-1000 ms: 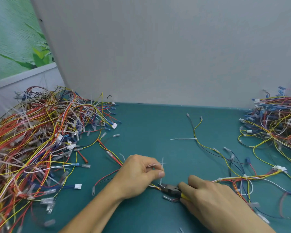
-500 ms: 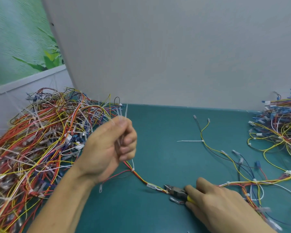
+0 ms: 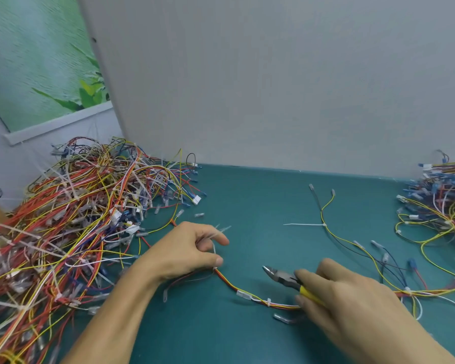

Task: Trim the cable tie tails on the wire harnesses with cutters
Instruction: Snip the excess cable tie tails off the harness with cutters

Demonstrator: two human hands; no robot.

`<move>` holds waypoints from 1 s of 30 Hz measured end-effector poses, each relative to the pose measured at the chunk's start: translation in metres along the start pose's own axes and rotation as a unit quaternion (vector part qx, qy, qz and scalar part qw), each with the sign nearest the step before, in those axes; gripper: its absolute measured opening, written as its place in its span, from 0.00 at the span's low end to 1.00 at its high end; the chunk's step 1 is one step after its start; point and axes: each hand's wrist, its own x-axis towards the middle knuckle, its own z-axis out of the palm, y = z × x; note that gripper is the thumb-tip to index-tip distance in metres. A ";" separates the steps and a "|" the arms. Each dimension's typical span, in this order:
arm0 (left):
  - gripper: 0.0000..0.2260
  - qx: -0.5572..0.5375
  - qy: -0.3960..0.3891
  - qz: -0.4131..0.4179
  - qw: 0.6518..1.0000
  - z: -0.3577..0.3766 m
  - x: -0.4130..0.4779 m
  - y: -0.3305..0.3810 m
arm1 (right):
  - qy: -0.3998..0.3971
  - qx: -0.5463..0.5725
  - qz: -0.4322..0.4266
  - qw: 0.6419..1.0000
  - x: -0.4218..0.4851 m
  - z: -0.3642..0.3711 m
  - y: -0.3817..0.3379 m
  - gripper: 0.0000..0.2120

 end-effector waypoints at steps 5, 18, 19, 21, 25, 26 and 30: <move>0.02 -0.020 -0.003 -0.011 1.000 0.004 0.005 -0.004 | -0.023 -0.015 -0.028 0.999 0.027 0.001 -0.028 0.15; 0.06 -0.065 0.006 -0.010 0.998 0.004 0.005 -0.003 | -0.036 0.034 -0.016 0.999 0.052 0.025 -0.056 0.14; 0.07 -0.069 0.005 -0.011 0.998 0.004 0.004 -0.002 | -0.036 0.029 -0.012 0.999 0.052 0.025 -0.056 0.14; 0.08 -0.070 0.008 -0.013 0.997 0.004 0.004 -0.001 | -0.038 0.023 -0.006 0.999 0.051 0.025 -0.055 0.14; 0.08 -0.069 0.011 -0.019 0.997 0.005 0.005 -0.002 | -0.046 0.016 -0.014 0.999 0.055 0.026 -0.058 0.14; 0.08 -0.068 0.013 -0.020 0.997 0.005 0.005 -0.002 | -0.044 0.015 -0.019 0.999 0.055 0.027 -0.059 0.14; 0.06 -0.059 0.025 -0.022 0.998 0.007 0.007 -0.005 | -0.033 0.009 -0.030 0.999 0.057 0.031 -0.062 0.14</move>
